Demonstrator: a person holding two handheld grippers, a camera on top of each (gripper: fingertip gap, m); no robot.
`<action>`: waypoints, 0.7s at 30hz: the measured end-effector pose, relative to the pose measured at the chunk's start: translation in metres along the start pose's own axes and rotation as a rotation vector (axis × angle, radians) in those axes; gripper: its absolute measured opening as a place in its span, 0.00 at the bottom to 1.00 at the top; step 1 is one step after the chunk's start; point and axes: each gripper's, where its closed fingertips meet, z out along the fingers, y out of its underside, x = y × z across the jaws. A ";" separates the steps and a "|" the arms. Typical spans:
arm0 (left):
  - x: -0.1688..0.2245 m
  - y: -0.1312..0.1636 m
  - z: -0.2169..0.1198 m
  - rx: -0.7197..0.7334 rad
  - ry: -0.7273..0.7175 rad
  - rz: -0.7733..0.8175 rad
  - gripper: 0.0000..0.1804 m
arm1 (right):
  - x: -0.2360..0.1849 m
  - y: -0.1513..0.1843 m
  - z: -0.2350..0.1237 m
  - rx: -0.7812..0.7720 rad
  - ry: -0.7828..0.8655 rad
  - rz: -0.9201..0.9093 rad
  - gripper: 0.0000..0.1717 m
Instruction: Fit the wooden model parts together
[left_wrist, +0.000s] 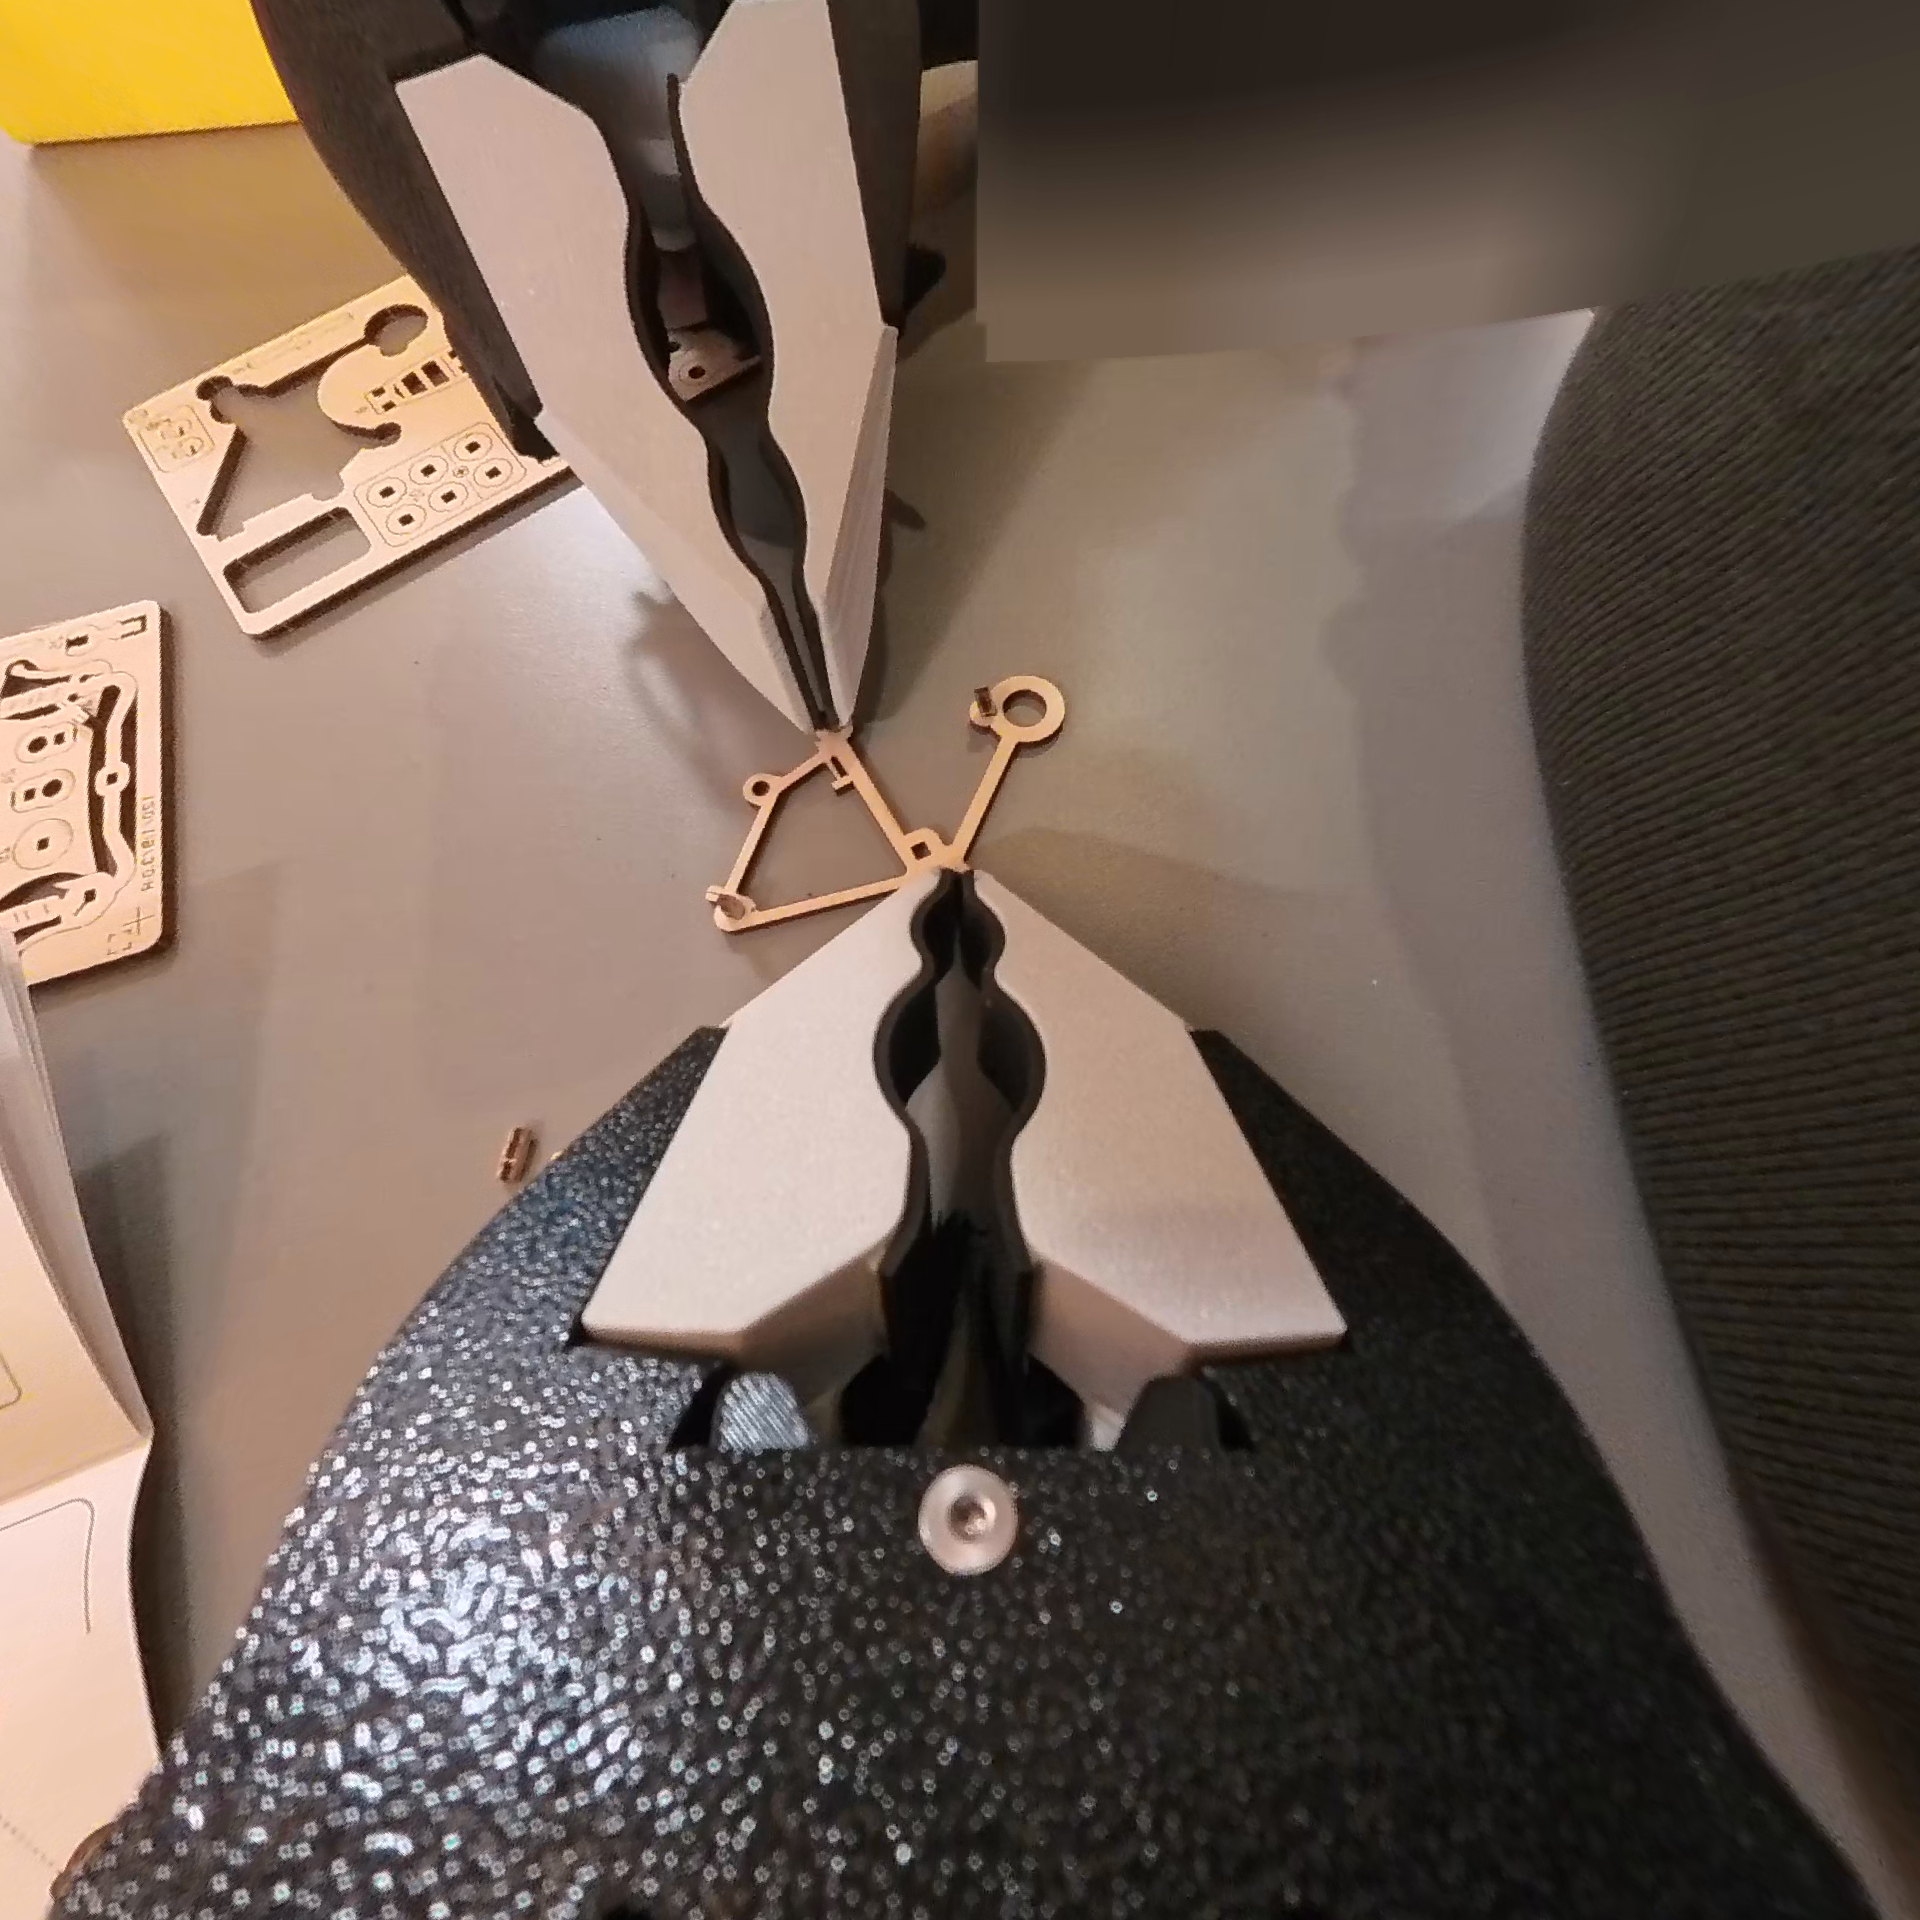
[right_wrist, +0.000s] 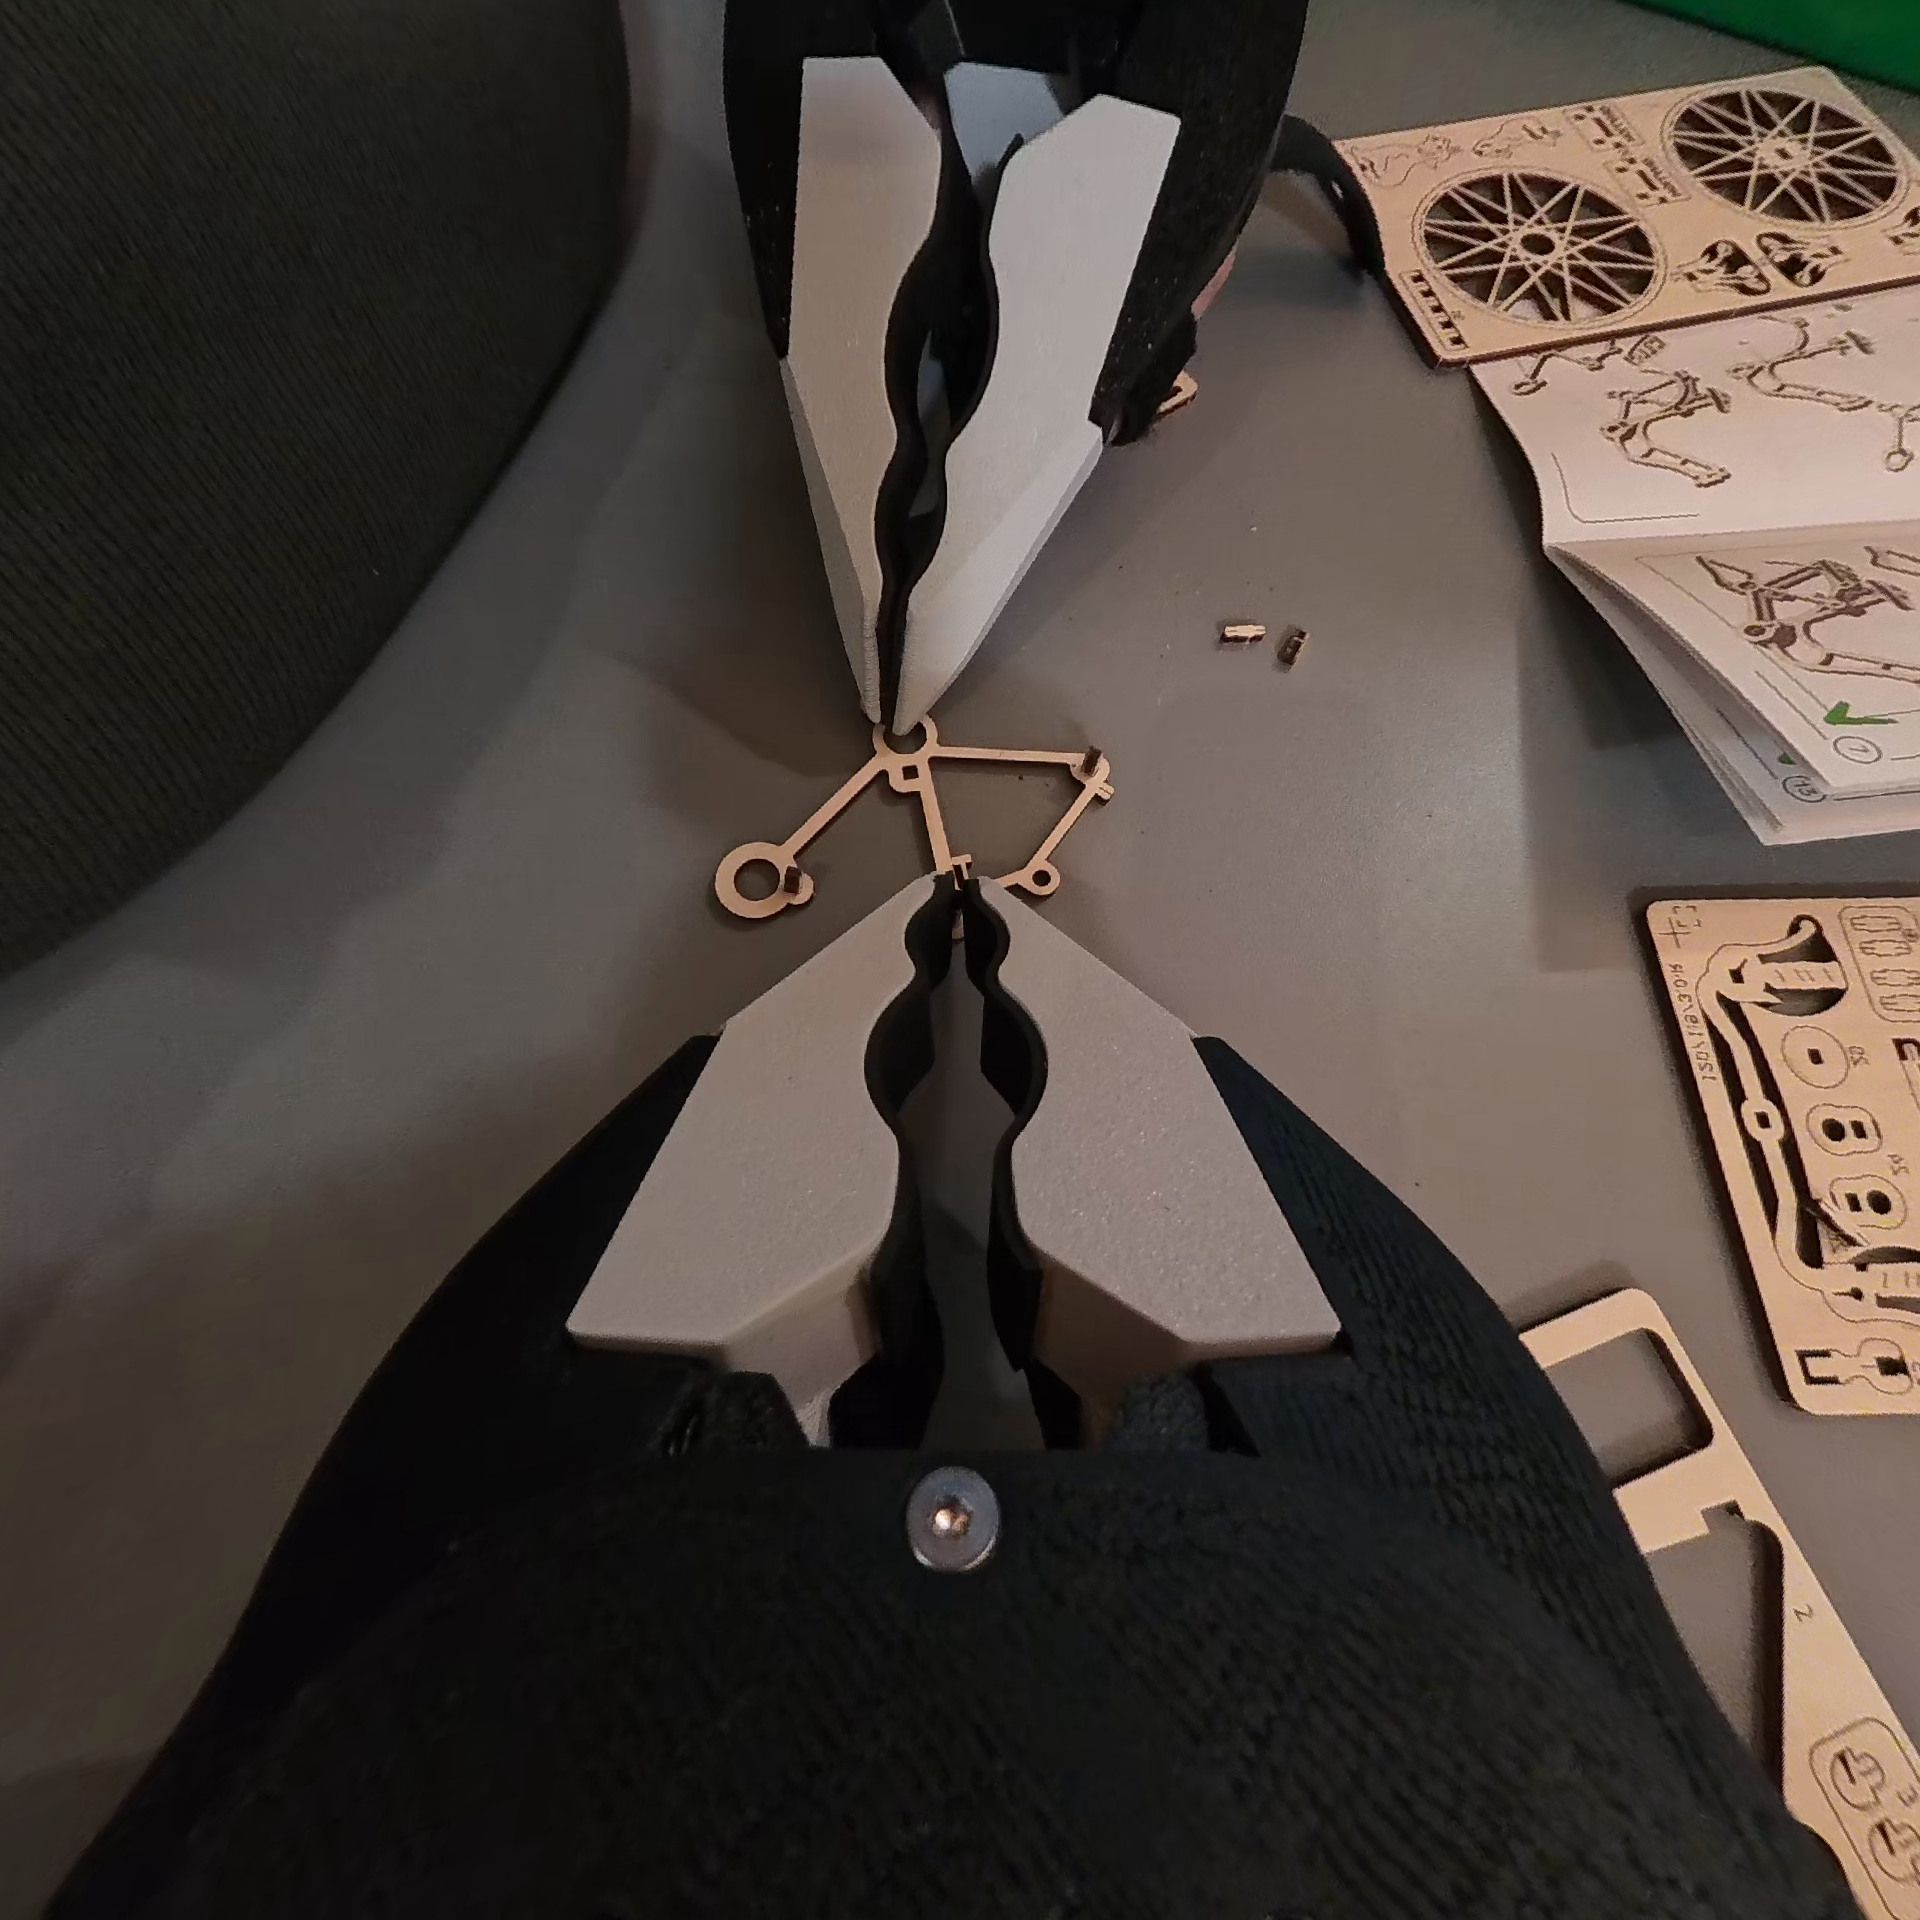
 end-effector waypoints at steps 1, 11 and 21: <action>0.000 0.000 0.000 0.000 0.000 0.000 0.00 | 0.000 0.000 0.000 0.000 0.000 0.000 0.00; 0.000 0.000 0.000 0.000 0.005 -0.005 0.00 | 0.000 0.000 0.000 0.001 -0.002 0.007 0.00; 0.000 0.000 0.000 0.000 0.005 -0.005 0.00 | 0.001 -0.001 0.000 0.004 0.008 -0.003 0.01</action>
